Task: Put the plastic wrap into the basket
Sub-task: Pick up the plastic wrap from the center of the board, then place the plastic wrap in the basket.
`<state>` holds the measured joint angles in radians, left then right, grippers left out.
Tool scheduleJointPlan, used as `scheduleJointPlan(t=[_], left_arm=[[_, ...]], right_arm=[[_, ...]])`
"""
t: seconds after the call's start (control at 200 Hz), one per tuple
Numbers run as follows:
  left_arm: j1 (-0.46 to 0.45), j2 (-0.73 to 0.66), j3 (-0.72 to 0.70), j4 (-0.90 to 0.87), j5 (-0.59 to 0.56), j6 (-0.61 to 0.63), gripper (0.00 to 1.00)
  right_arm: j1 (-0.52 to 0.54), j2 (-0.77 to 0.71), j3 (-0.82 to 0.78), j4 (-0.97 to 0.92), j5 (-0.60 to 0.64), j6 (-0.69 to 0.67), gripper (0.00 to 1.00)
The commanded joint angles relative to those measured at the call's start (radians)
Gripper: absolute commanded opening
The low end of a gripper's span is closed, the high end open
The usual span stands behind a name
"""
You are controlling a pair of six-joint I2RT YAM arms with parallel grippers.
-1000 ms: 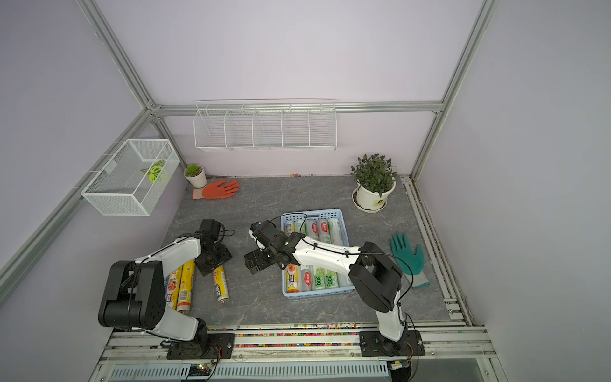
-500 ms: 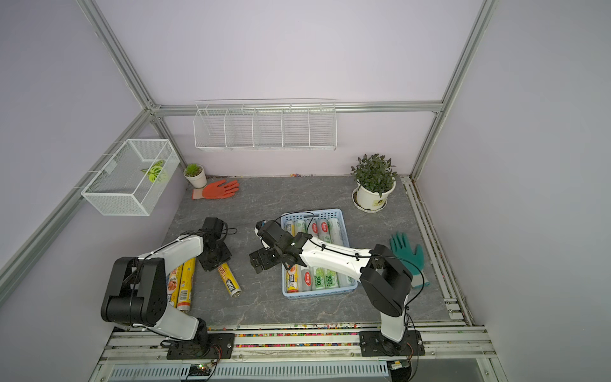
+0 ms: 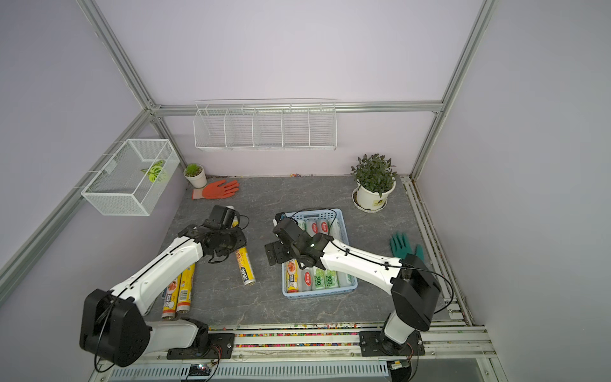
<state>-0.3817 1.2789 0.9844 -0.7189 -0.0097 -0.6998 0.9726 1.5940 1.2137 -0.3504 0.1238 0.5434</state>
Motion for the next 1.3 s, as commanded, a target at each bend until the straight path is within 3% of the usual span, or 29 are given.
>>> scheduleJointPlan(t=[0.0,0.245,0.605,0.81,1.095,1.295], left_arm=[[-0.007,-0.060,0.021,0.066,0.123,0.000,0.22],[-0.129,-0.046,0.061,0.197,0.188,-0.109,0.21],[-0.381,0.263,0.278,0.377,0.211,-0.225,0.20],[-0.444,0.418,0.379,0.403,0.256,-0.255,0.20],[-0.505,0.552,0.416,0.468,0.298,-0.322,0.19],[-0.548,0.654,0.516,0.379,0.264,-0.353,0.18]], right_arm=[[-0.021,-0.085,-0.065,0.040,0.095,0.044,0.98],[-0.147,-0.244,-0.169,0.039,0.058,0.101,0.98],[-0.451,-0.362,-0.304,-0.082,-0.114,0.215,0.98],[-0.542,-0.420,-0.366,-0.112,-0.138,0.206,0.98],[-0.610,-0.511,-0.416,-0.138,-0.148,0.150,0.98],[-0.666,-0.523,-0.425,-0.186,-0.186,0.124,0.98]])
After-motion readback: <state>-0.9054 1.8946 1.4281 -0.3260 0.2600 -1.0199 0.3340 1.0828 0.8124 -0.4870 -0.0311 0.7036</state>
